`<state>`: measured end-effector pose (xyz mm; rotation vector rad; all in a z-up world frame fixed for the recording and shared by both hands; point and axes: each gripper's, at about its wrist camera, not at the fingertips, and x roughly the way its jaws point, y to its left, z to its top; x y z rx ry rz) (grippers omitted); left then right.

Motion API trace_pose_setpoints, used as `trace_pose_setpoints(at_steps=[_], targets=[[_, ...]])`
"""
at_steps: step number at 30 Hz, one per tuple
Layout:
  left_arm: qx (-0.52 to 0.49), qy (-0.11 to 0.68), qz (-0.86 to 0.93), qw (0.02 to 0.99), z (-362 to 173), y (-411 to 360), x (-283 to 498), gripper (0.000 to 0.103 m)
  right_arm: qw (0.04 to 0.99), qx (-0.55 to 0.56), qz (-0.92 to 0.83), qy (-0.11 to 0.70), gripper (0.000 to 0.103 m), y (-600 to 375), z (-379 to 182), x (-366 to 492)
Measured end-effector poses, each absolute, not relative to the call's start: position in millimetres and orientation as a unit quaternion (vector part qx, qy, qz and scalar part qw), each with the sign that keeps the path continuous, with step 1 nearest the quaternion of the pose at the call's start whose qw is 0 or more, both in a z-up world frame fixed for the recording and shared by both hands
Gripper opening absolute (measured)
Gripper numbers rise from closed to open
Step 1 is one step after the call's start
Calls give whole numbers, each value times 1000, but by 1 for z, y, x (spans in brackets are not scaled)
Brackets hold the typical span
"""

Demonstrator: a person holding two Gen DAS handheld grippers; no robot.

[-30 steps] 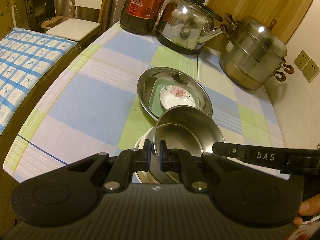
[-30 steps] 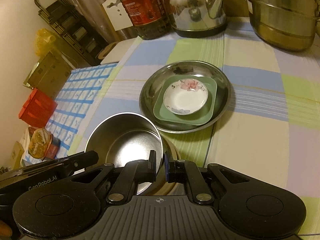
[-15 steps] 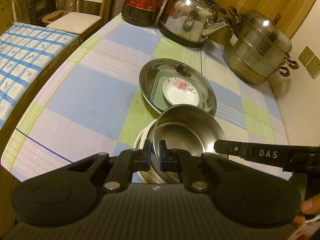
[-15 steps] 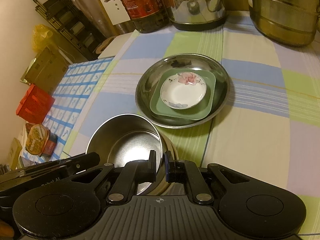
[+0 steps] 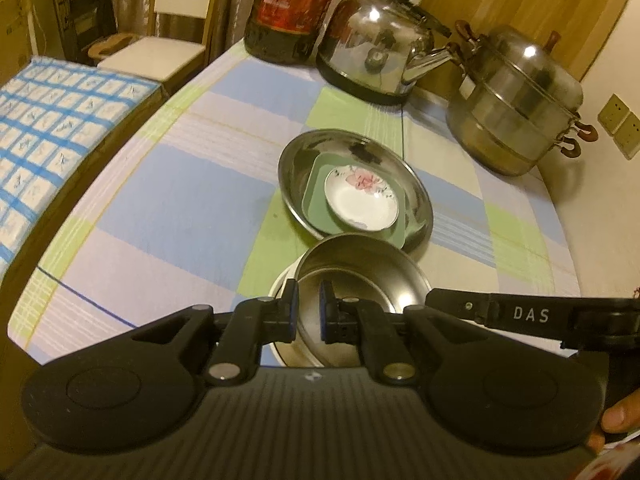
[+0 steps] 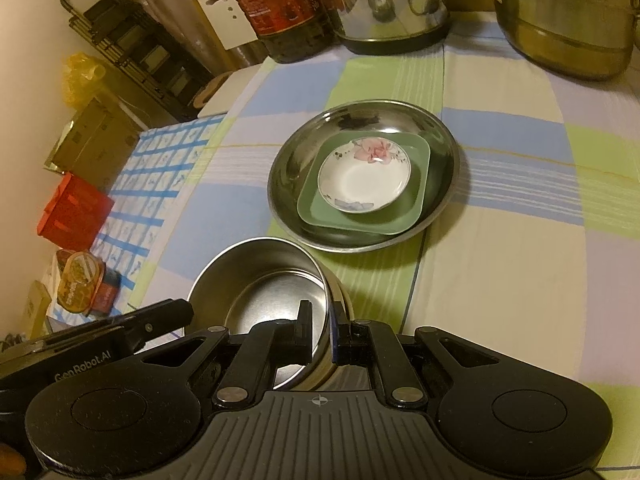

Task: Organize plates and bowls
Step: 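Lower the steel bowl into the cream bowls and open the left gripper, then withdraw the open left gripper from the bowl stack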

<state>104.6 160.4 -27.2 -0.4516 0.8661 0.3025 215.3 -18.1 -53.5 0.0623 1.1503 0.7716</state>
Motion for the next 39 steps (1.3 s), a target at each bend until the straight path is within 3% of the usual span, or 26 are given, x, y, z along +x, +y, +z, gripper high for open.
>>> trace_pose_setpoints(at_steps=[6,8,10,21,29,39], targets=[[-183,400,143,887,-11,146,95,7,778,32,369,508,13,-29,-43,206],[-175,398,142,889,-8,141,90,9,781,36,373,499,35,-35,-39,202],[-172,398,140,890,-4,136,84,12,784,40,377,492,49,-44,-36,196],[-157,423,128,883,-3,94,47,19,778,42,379,499,55,-92,-36,162],[-160,453,112,870,-18,56,33,20,777,10,371,508,68,-126,-43,136],[-167,469,105,861,-32,16,22,20,768,-4,356,532,69,-168,-60,117]])
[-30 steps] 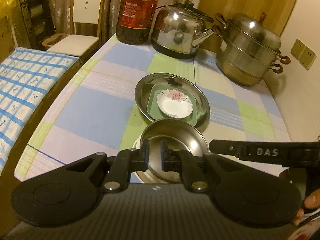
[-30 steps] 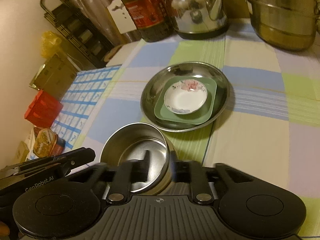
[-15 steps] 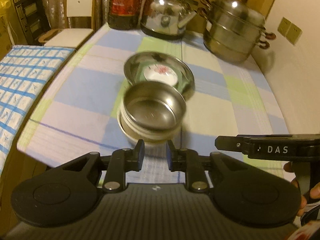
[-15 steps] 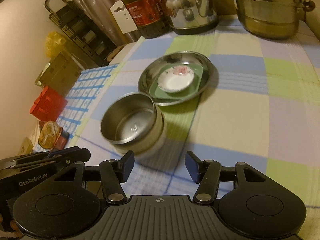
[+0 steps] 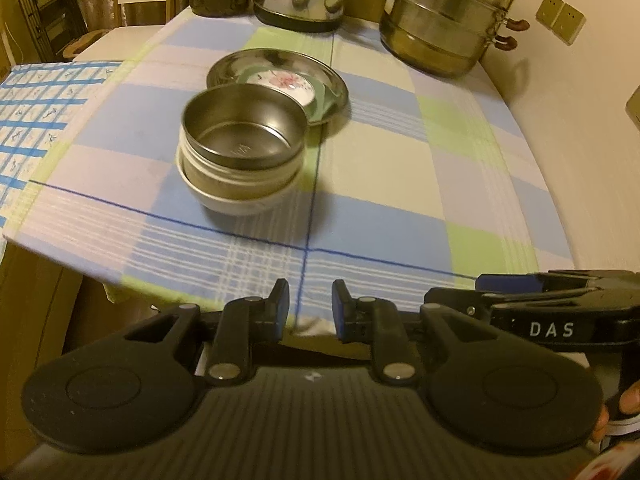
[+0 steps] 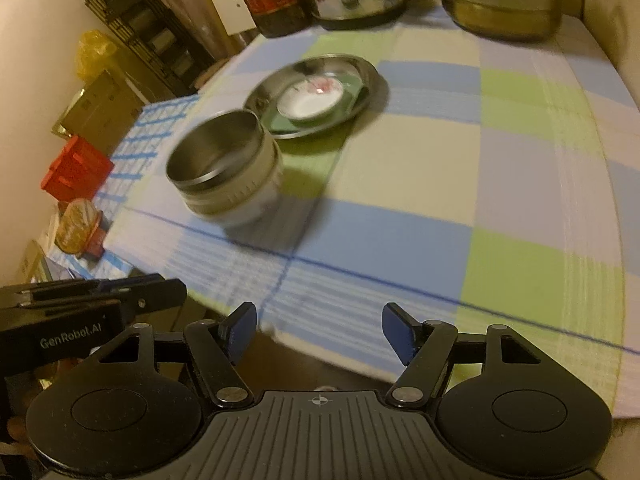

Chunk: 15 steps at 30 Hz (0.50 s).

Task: Organize plates and bowls
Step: 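Withdraw the open left gripper from the bowl stack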

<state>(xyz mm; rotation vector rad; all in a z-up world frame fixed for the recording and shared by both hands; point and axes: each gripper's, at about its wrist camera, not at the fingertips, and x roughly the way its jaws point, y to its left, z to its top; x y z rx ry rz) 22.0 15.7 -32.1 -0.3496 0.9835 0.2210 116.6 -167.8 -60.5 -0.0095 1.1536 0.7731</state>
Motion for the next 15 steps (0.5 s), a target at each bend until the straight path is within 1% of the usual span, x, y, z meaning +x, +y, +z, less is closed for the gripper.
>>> trace_pose_setpoints(at_steps=[15], targets=[[-157,461,120,865,-25,-21,11,20,772,-5,365,521,70,-200,-59,108]])
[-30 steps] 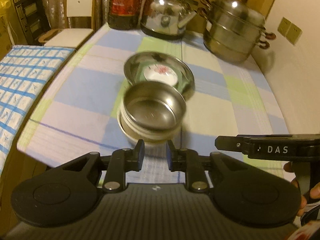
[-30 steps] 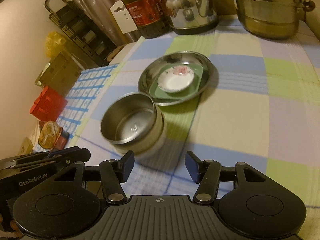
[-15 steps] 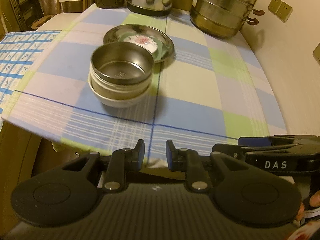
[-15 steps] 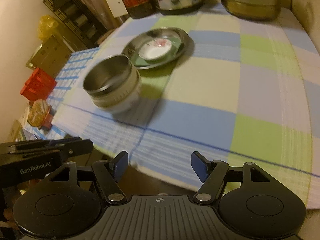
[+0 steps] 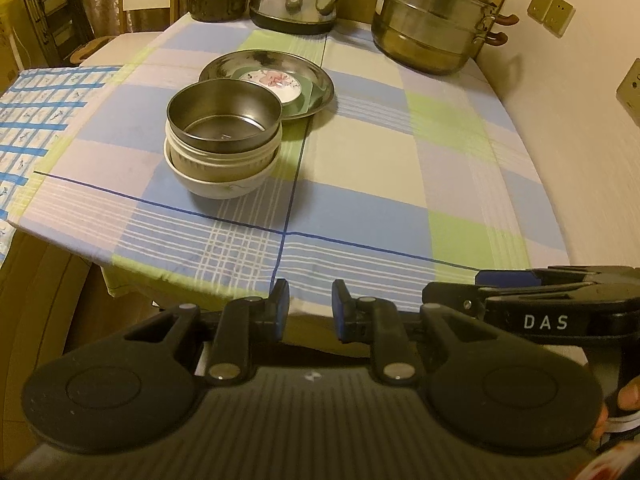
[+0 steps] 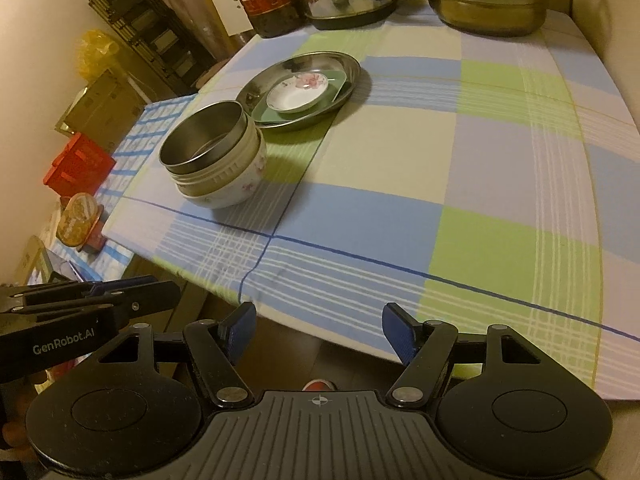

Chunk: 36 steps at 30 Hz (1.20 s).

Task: Organize plates and bowls
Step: 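Withdraw the open left gripper from the bowl stack, then close the left gripper on the bowl stack rim while the right gripper grips the rim too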

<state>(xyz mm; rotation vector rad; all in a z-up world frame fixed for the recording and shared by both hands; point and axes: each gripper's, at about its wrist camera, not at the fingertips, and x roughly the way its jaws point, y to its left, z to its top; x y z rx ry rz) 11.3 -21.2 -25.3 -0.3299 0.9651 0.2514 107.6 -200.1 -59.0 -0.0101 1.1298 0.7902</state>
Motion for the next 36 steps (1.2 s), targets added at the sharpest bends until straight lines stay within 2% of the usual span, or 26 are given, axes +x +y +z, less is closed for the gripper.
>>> trace_pose_setpoints(at_steps=[19,33,34,35,36], targets=[[-154,454,137,867,-18,-23,10,20,773,0,369,516,70,-207,-55,112],[-143,402,176,887,-3,66,32,20,802,31,382,459,69,-165,-40,144],[-137,398,175,890,-2,74,38,20,804,35,386,451,65,-160,-40,147],[-129,396,175,892,-2,81,43,20,805,40,389,446,55,-154,-40,151],[-121,395,175,894,-2,89,50,20,805,45,391,444,50,-148,-41,156]])
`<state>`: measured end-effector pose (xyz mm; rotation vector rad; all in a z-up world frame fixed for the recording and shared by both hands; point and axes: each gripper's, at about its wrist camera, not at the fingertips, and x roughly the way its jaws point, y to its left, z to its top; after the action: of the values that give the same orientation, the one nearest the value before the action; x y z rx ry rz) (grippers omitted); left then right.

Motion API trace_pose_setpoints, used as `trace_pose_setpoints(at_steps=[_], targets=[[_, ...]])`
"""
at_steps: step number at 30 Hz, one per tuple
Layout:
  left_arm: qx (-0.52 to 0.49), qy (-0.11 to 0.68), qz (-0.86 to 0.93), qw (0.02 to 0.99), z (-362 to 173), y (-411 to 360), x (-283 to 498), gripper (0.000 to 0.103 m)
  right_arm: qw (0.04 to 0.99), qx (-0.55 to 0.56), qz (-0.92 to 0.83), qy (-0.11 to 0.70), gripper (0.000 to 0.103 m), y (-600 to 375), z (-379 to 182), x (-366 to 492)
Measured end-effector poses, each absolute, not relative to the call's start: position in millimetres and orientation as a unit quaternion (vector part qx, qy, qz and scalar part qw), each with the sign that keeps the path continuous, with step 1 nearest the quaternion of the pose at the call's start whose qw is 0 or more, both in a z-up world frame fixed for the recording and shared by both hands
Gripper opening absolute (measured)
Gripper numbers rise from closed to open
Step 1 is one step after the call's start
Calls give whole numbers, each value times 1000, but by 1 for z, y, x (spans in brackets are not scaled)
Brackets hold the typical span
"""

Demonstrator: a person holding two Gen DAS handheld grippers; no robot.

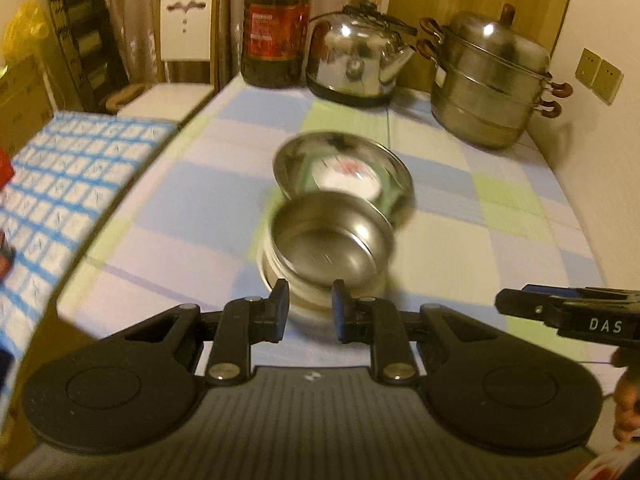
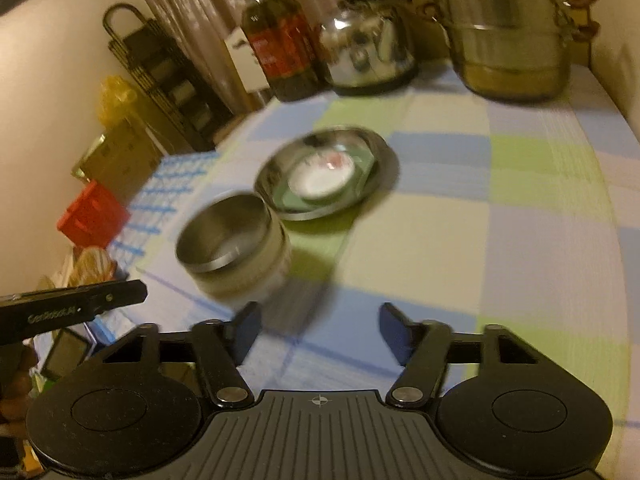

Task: Organize plates and bowls
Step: 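Close the left gripper on the bowl stack rim while the right gripper grips the rim too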

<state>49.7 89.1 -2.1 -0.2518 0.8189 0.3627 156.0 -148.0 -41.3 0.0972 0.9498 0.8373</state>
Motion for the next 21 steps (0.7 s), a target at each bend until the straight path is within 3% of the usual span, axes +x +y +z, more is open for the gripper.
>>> trace_pose_setpoints(at_steps=[5,8,18,21], targets=[[-111,393,160,899,-9,122,76,20,805,59,410,424,23,-110,-48,174],[-110,400,153,897,-18,137,90,19,805,63,418,417,14,-88,-52,183],[-101,417,144,892,-40,156,111,19,796,73,423,427,3,-55,-74,203],[-100,422,140,890,-44,157,113,14,790,77,421,438,1,-56,-82,206]])
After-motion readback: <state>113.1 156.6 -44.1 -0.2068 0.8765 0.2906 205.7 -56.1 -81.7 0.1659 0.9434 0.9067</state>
